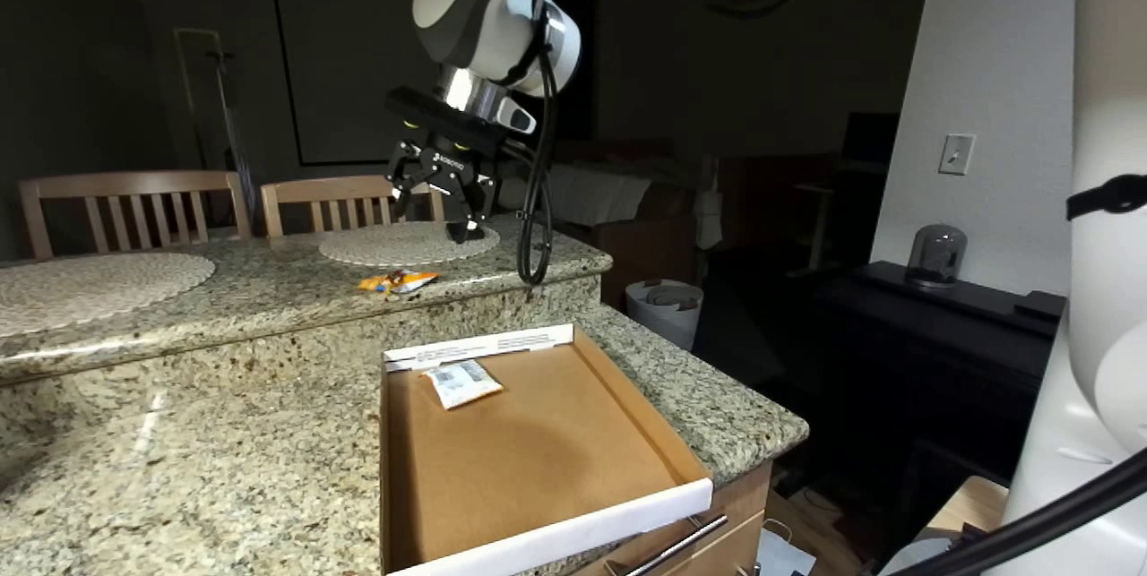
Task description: Put the two orange sachets on the box, one at a time
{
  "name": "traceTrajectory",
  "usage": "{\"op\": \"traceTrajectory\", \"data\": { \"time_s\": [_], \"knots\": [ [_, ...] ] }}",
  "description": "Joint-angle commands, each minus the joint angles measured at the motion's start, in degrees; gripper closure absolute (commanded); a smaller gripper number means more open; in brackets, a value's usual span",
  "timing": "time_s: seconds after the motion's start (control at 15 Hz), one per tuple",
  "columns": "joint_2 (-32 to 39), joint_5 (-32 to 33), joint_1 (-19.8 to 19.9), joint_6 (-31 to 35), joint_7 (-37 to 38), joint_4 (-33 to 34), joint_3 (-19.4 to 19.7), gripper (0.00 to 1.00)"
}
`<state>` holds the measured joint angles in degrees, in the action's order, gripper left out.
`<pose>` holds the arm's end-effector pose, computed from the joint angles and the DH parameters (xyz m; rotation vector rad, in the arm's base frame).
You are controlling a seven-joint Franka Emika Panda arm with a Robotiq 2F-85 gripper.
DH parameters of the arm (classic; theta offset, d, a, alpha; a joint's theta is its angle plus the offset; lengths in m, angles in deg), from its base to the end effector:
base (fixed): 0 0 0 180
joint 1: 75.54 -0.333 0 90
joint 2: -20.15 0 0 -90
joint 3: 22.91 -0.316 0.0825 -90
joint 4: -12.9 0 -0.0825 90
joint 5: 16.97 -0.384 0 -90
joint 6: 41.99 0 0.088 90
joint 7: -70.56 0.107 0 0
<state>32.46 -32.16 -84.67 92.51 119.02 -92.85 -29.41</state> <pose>0.6169 0.1722 0.4400 -2.5968 1.0046 -0.1622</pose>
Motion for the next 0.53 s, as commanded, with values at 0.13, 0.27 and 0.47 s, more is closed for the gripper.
{"op": "traceTrajectory", "data": {
  "time_s": [0.13,0.27,0.47],
  "knots": [
    [13.43,2.80,-0.76,-7.62,-5.46,15.72,0.36,0.00],
    [17.52,1.79,-0.81,-7.46,-6.45,19.81,0.37,0.00],
    [22.93,0.91,-1.04,-7.14,-6.82,25.40,0.36,0.00]
  ]
}}
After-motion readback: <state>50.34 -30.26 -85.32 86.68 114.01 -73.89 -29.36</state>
